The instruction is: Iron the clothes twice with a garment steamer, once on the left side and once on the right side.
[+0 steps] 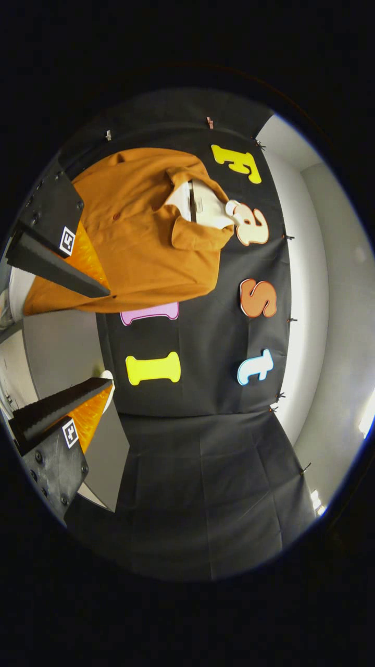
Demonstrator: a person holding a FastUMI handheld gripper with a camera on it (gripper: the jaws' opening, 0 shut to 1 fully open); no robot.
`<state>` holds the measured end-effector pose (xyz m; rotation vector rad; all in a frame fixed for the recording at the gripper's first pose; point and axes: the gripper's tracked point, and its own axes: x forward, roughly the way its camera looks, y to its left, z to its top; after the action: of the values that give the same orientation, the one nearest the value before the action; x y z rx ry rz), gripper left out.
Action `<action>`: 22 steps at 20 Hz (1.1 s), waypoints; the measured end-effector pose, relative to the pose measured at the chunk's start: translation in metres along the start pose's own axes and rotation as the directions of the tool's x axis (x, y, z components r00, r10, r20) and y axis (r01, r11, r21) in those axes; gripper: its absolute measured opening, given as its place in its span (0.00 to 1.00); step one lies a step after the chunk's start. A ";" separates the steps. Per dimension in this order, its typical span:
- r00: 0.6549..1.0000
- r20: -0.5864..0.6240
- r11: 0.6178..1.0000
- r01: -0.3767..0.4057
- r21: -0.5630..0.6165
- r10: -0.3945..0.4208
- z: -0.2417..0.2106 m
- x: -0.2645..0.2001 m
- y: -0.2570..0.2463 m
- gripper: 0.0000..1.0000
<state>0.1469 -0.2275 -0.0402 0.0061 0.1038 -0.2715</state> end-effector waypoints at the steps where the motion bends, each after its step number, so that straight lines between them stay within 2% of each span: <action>1: 1.000 -0.006 1.000 0.000 0.004 0.000 -0.001 0.008 -0.009 0.97; 12: 0.992 -0.121 0.999 0.040 0.023 -0.037 -0.037 0.086 -0.108 0.98; 22: 0.958 -0.284 0.998 0.047 0.046 -0.032 -0.094 0.122 -0.141 0.98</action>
<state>0.2160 -0.3940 -0.1454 0.0955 0.3821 -0.3121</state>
